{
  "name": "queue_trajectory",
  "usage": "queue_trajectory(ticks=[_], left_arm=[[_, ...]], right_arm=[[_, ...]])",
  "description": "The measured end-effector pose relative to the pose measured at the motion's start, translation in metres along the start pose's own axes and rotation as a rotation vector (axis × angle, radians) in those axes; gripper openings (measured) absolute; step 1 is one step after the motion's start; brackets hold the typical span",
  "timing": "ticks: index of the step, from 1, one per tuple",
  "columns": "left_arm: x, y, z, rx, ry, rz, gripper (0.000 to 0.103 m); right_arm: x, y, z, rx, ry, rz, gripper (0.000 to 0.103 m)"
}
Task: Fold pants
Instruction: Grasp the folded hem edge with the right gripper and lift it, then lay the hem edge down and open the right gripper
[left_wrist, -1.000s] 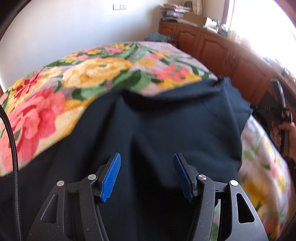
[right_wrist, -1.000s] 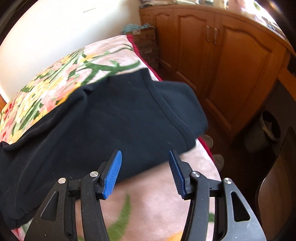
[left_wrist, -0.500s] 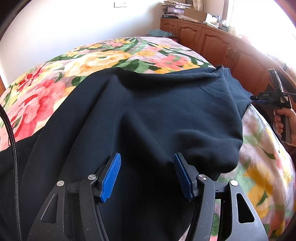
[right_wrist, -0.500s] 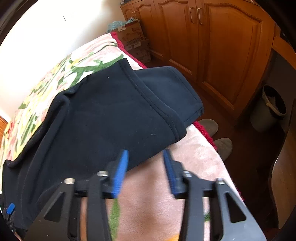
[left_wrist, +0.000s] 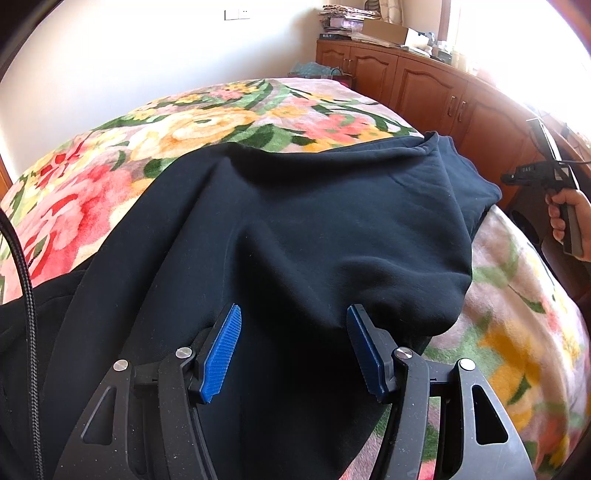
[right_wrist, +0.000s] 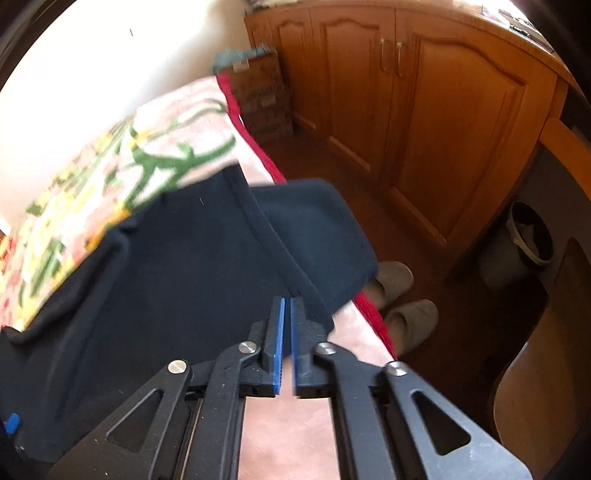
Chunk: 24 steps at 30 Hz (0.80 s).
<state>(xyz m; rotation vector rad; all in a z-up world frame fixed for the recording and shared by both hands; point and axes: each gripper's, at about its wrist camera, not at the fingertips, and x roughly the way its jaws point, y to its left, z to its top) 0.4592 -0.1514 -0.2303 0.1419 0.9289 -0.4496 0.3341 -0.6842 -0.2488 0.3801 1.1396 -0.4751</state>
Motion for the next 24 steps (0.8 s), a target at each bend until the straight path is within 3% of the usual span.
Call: queue_trajectory(ticks=[1, 2, 3, 5, 12, 13, 15, 17, 20, 24], left_arm=[[0.0, -0.001, -0.001, -0.002, -0.001, -0.001, 0.062], [0.0, -0.001, -0.001, -0.004, -0.002, -0.003, 0.062], [-0.001, -0.002, -0.002, -0.005, -0.002, -0.003, 0.062], [-0.001, -0.002, -0.003, 0.0, -0.002, -0.002, 0.062], [-0.001, 0.0, -0.003, -0.003, 0.0, -0.005, 0.062], [-0.001, -0.001, -0.003, -0.002, 0.001, -0.005, 0.062], [-0.001, -0.001, -0.003, 0.002, 0.001, -0.003, 0.062], [-0.003, -0.002, -0.003, 0.007, -0.001, -0.002, 0.062], [-0.005, -0.002, -0.002, 0.005, -0.005, -0.003, 0.062], [-0.01, -0.002, -0.003, 0.006, -0.011, -0.004, 0.062]], right_arm=[[0.002, 0.0, -0.004, -0.003, 0.001, 0.016, 0.012], [0.004, -0.002, -0.008, 0.012, 0.003, 0.032, 0.02], [0.006, -0.005, -0.011, 0.035, 0.007, 0.047, 0.035], [0.015, -0.011, -0.018, 0.094, 0.024, 0.068, 0.047], [0.035, -0.011, -0.027, 0.171, 0.085, 0.1, 0.048], [0.036, -0.011, -0.027, 0.178, 0.086, 0.102, 0.047], [0.034, -0.007, -0.025, 0.169, 0.075, 0.09, 0.017], [0.026, 0.001, -0.022, 0.106, 0.034, 0.045, 0.007], [0.008, 0.018, -0.011, -0.015, -0.052, -0.005, 0.005], [-0.017, 0.019, 0.017, -0.042, -0.188, -0.116, 0.005]])
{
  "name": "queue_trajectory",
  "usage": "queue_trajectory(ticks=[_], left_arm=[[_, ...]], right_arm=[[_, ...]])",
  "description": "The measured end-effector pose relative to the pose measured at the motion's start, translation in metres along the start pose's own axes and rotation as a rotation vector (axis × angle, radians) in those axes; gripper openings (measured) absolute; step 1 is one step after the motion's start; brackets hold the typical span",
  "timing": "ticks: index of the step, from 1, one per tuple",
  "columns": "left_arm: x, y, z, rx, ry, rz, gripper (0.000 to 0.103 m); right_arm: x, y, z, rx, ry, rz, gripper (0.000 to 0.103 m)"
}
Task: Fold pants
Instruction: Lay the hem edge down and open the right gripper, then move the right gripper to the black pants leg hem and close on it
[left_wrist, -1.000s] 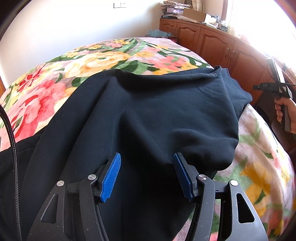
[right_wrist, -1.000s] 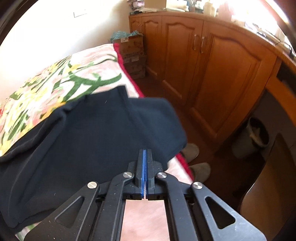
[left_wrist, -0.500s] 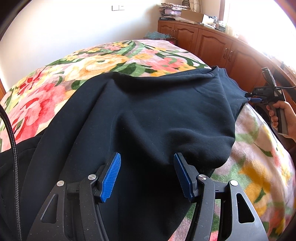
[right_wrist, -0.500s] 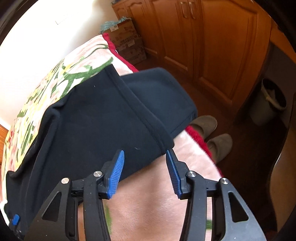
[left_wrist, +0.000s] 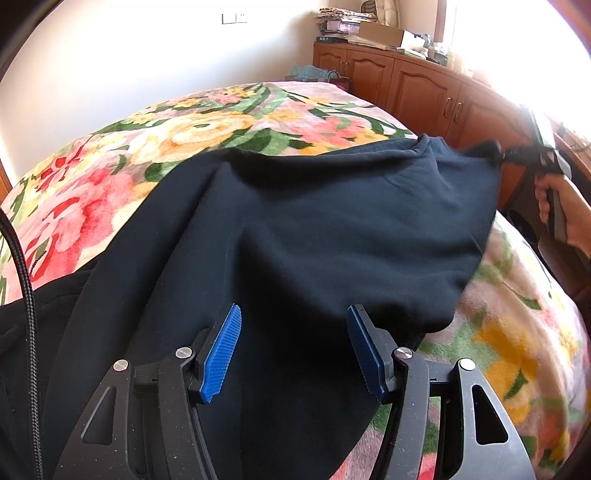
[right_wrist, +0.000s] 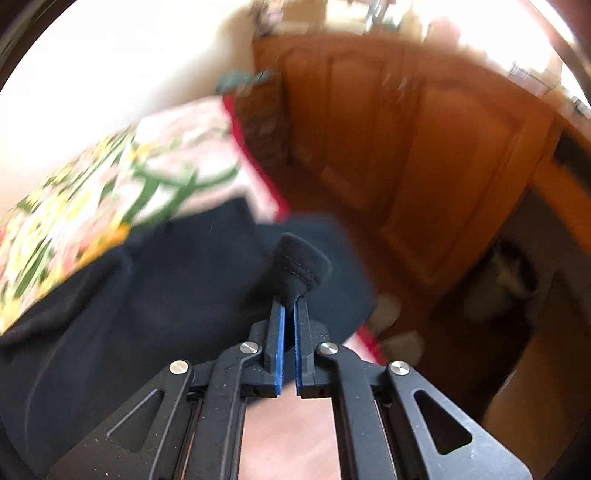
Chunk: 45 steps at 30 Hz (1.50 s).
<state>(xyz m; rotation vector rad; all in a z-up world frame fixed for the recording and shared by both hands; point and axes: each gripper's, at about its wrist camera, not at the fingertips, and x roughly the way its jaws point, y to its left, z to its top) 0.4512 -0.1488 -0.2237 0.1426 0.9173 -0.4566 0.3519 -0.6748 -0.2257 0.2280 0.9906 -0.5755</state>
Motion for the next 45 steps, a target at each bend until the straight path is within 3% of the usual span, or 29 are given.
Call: queue_trajectory(ticks=[4, 9, 13, 15, 17, 26, 33, 39, 45], left_arm=[[-0.002, 0.001, -0.002, 0.009, 0.003, 0.006, 0.062], [-0.008, 0.01, 0.0, -0.011, 0.007, 0.009, 0.062], [-0.023, 0.019, 0.0, -0.016, -0.007, 0.025, 0.062], [-0.029, 0.023, 0.0, -0.023, -0.012, 0.033, 0.062], [-0.037, 0.028, -0.002, -0.032, -0.019, 0.043, 0.062], [-0.051, 0.038, -0.015, -0.057, -0.013, 0.084, 0.062], [-0.055, 0.049, -0.018, -0.081, -0.009, 0.116, 0.062], [-0.054, 0.044, -0.019, -0.071, -0.016, 0.109, 0.062], [-0.047, 0.044, -0.024, -0.064, 0.0, 0.097, 0.062]], right_arm=[[0.01, -0.02, 0.017, 0.042, 0.019, -0.06, 0.005], [0.033, -0.027, -0.017, 0.054, 0.135, -0.039, 0.006], [0.037, -0.04, -0.046, 0.133, 0.209, 0.022, 0.019], [0.034, -0.04, -0.055, 0.16, 0.212, 0.073, 0.034], [0.036, -0.037, -0.061, 0.194, 0.236, 0.131, 0.034], [0.041, -0.035, -0.073, 0.386, 0.212, 0.255, 0.036], [0.04, -0.035, -0.081, 0.484, 0.214, 0.387, 0.053], [0.034, -0.021, -0.082, 0.48, 0.22, 0.426, 0.053], [0.048, 0.001, -0.08, 0.466, 0.236, 0.381, 0.053]])
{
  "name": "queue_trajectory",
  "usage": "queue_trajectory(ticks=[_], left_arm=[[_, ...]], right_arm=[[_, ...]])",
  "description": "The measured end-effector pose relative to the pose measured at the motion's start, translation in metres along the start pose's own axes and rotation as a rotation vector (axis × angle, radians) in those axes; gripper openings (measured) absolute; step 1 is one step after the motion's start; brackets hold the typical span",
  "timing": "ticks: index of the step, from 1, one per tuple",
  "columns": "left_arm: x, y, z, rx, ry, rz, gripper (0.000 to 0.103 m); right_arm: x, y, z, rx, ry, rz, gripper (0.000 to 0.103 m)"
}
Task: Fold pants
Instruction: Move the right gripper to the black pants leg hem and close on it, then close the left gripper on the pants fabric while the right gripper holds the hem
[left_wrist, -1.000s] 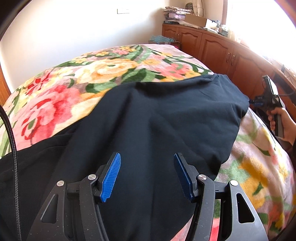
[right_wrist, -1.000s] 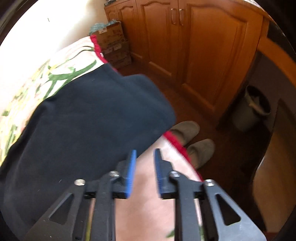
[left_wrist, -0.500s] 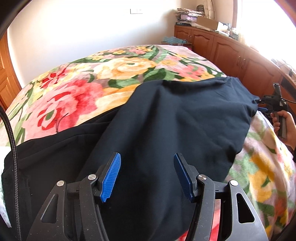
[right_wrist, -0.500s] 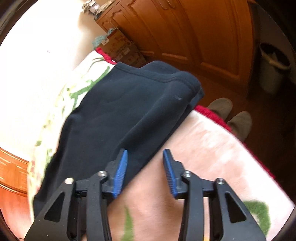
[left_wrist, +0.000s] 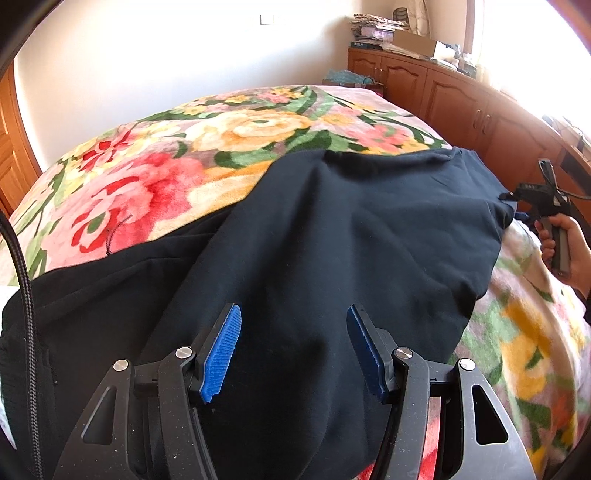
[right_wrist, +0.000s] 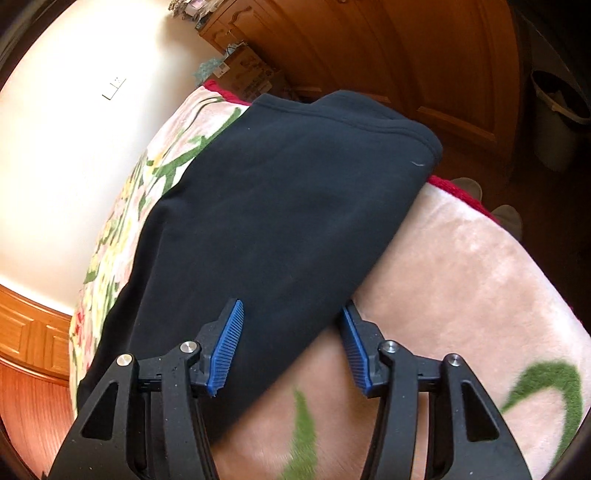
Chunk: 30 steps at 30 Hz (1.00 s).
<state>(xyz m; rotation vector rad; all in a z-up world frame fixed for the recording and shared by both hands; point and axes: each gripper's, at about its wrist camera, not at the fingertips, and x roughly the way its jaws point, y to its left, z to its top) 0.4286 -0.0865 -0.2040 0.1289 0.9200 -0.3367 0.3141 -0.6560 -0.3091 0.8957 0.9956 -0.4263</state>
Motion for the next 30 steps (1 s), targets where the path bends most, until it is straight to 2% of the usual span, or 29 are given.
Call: queue_trajectory(ticks=[5, 7, 9, 11, 17, 21, 23, 30], left_arm=[[0.008, -0.001, -0.003, -0.006, 0.031, -0.014, 0.062], [0.008, -0.003, -0.004, 0.006, 0.033, -0.014, 0.062], [0.007, -0.005, -0.002, 0.013, 0.032, -0.016, 0.062], [0.001, -0.005, 0.002, 0.009, 0.025, -0.02, 0.062], [-0.039, -0.003, 0.002, -0.003, -0.028, -0.014, 0.062], [-0.067, 0.004, -0.003, -0.022, -0.058, -0.016, 0.062], [-0.08, 0.009, -0.007, -0.033, -0.069, -0.016, 0.062], [-0.114, 0.033, -0.023, -0.055, -0.094, 0.012, 0.062]], right_arm=[[0.015, 0.015, 0.01, -0.041, -0.023, -0.069, 0.052], [0.02, 0.024, 0.013, -0.089, -0.016, -0.115, 0.039], [0.019, 0.036, 0.013, -0.156, -0.014, -0.147, 0.021], [0.012, 0.045, 0.012, -0.203, -0.016, -0.159, 0.016], [-0.051, 0.072, 0.004, -0.334, -0.095, -0.195, 0.014], [-0.096, 0.085, -0.008, -0.414, -0.109, -0.22, 0.014], [-0.123, 0.083, -0.017, -0.435, -0.108, -0.229, 0.013], [-0.172, 0.056, -0.046, -0.483, -0.089, -0.29, 0.013]])
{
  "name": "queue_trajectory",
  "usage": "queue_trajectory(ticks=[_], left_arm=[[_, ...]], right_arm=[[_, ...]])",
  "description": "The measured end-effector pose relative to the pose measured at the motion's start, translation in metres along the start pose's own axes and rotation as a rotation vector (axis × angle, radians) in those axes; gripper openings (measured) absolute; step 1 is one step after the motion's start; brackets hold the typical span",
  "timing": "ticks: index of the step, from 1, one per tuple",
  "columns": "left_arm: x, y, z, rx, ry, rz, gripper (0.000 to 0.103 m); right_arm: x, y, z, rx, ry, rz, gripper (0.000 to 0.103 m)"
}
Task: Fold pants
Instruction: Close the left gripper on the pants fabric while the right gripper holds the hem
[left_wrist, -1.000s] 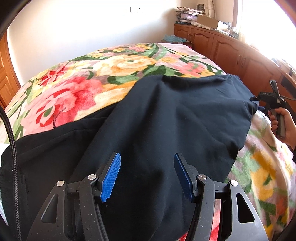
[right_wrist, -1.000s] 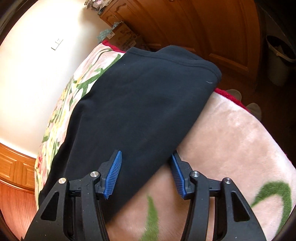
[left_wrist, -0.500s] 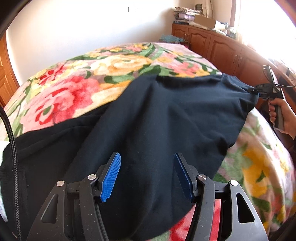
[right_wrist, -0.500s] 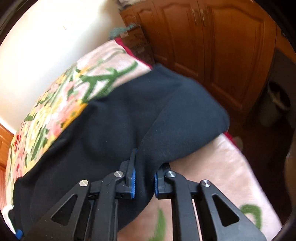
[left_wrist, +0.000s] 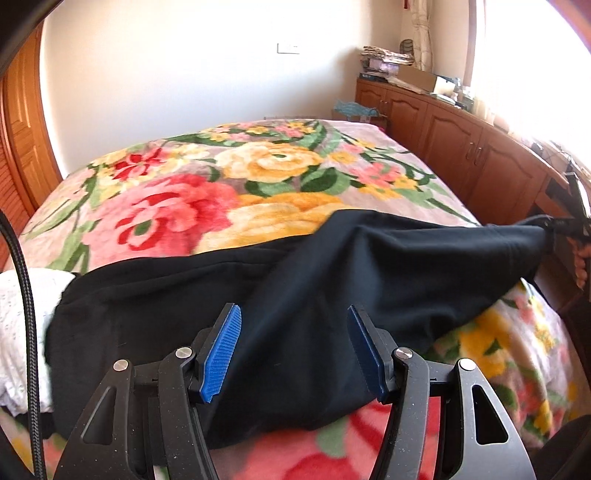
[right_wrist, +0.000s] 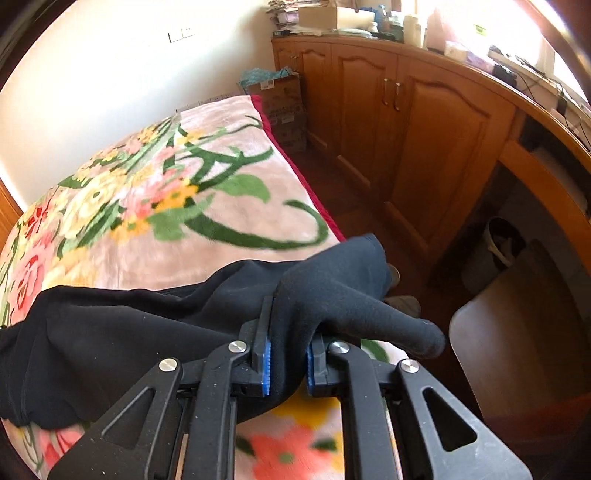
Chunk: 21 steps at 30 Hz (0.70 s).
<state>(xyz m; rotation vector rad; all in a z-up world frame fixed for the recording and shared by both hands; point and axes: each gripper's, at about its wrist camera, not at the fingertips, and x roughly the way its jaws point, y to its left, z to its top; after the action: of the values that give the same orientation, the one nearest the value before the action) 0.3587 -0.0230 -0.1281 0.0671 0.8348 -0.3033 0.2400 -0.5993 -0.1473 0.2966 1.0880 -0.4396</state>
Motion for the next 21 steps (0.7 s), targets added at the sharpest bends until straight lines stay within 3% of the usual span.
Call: queue_trajectory(ticks=[5, 9, 17, 21], left_arm=[[-0.011, 0.03, -0.021, -0.022, 0.058, 0.052, 0.062], [-0.012, 0.041, -0.035, 0.04, 0.103, 0.086, 0.062], [0.019, 0.037, -0.051, 0.091, 0.203, 0.031, 0.062], [0.038, 0.032, -0.056, 0.092, 0.222, -0.033, 0.062]], right_arm=[[0.008, 0.004, -0.015, 0.015, 0.039, -0.024, 0.013], [0.013, 0.008, -0.015, 0.038, 0.04, -0.038, 0.014], [0.011, 0.008, -0.013, 0.039, 0.048, -0.057, 0.014], [0.012, 0.008, -0.014, 0.04, 0.053, -0.059, 0.014]])
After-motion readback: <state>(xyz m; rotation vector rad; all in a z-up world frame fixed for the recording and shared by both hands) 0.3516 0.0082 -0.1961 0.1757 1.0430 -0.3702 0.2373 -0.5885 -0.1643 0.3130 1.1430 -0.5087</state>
